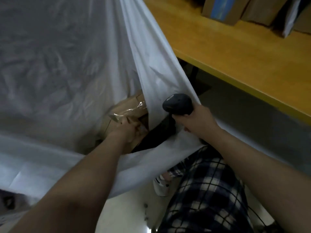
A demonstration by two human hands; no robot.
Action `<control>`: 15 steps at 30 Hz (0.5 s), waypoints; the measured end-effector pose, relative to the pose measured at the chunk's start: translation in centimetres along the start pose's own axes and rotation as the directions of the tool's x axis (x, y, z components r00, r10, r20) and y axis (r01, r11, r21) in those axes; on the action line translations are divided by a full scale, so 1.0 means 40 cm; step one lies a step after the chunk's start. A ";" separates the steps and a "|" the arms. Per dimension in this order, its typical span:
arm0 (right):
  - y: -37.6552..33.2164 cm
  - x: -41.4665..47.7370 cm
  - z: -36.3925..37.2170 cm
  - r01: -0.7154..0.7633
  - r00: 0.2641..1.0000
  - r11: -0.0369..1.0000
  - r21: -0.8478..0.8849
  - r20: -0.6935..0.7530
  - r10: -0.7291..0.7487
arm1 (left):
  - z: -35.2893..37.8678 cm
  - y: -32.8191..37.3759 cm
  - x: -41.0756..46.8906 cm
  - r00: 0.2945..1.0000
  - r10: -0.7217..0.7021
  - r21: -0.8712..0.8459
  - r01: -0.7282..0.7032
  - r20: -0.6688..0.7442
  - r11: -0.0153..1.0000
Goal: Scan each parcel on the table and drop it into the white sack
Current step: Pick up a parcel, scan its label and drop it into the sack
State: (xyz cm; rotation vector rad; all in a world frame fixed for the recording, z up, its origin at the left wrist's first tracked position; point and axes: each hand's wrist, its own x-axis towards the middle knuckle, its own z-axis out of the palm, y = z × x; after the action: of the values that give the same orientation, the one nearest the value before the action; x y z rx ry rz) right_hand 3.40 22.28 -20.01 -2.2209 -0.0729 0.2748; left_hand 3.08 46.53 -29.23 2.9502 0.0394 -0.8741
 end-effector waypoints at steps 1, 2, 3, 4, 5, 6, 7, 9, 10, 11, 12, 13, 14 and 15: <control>0.003 -0.001 -0.002 0.001 1.000 1.000 -0.007 0.002 -0.001 | 0.003 -0.003 0.004 0.998 0.033 0.024 -0.034 0.054 0.999; 0.004 -0.004 -0.003 0.009 1.000 1.000 -0.018 0.003 -0.009 | -0.004 -0.005 0.008 0.996 0.056 0.022 -0.058 0.076 0.998; 0.004 -0.007 -0.003 0.012 1.000 1.000 -0.028 -0.001 -0.012 | -0.013 -0.004 0.016 0.997 0.066 -0.007 -0.065 0.046 0.998; 0.002 -0.013 -0.006 0.014 1.000 1.000 -0.027 -0.008 -0.015 | -0.024 0.001 0.021 0.998 0.057 -0.055 -0.058 -0.029 0.997; 0.001 -0.019 -0.009 0.015 1.000 1.000 -0.014 -0.018 -0.016 | -0.039 0.010 0.017 0.991 0.039 -0.089 -0.050 -0.126 0.995; -0.001 -0.026 -0.014 0.015 0.999 1.000 0.010 -0.033 -0.015 | -0.057 0.023 0.004 0.973 0.024 -0.108 -0.050 -0.229 0.993; -0.002 -0.034 -0.023 0.013 0.998 0.999 0.034 -0.058 -0.011 | -0.083 0.044 -0.014 0.948 0.016 -0.119 -0.056 -0.317 0.991; -0.010 -0.053 -0.062 0.012 0.992 0.998 0.064 -0.128 -0.004 | -0.132 0.092 -0.041 0.875 0.015 -0.163 -0.107 -0.483 0.981; -0.017 -0.065 -0.090 0.019 0.986 0.996 0.092 -0.167 -0.003 | -0.162 0.121 -0.059 0.839 0.028 -0.187 -0.153 -0.544 0.970; -0.023 -0.076 -0.124 0.042 0.977 0.989 0.142 -0.214 -0.011 | -0.197 0.153 -0.082 0.805 0.050 -0.201 -0.207 -0.591 0.957; -0.031 -0.088 -0.159 0.083 0.965 0.976 0.202 -0.259 -0.028 | -0.227 0.182 -0.099 0.770 0.084 -0.194 -0.263 -0.632 0.945; -0.037 -0.101 -0.200 0.130 0.952 0.956 0.262 -0.301 -0.046 | -0.258 0.217 -0.117 0.727 0.133 -0.163 -0.321 -0.673 0.933; -0.044 -0.115 -0.242 0.163 0.946 0.930 0.331 -0.322 -0.051 | -0.283 0.252 -0.129 0.682 0.179 -0.136 -0.381 -0.709 0.914; -0.046 -0.124 -0.285 0.171 0.945 0.893 0.417 -0.325 -0.029 | -0.308 0.288 -0.143 0.643 0.220 -0.117 -0.439 -0.734 0.891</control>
State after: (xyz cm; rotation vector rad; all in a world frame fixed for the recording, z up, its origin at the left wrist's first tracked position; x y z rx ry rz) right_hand 1.20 13.88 -10.92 -1.7732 0.0428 -0.1149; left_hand 5.49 35.85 -15.17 2.6730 -0.3106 0.3287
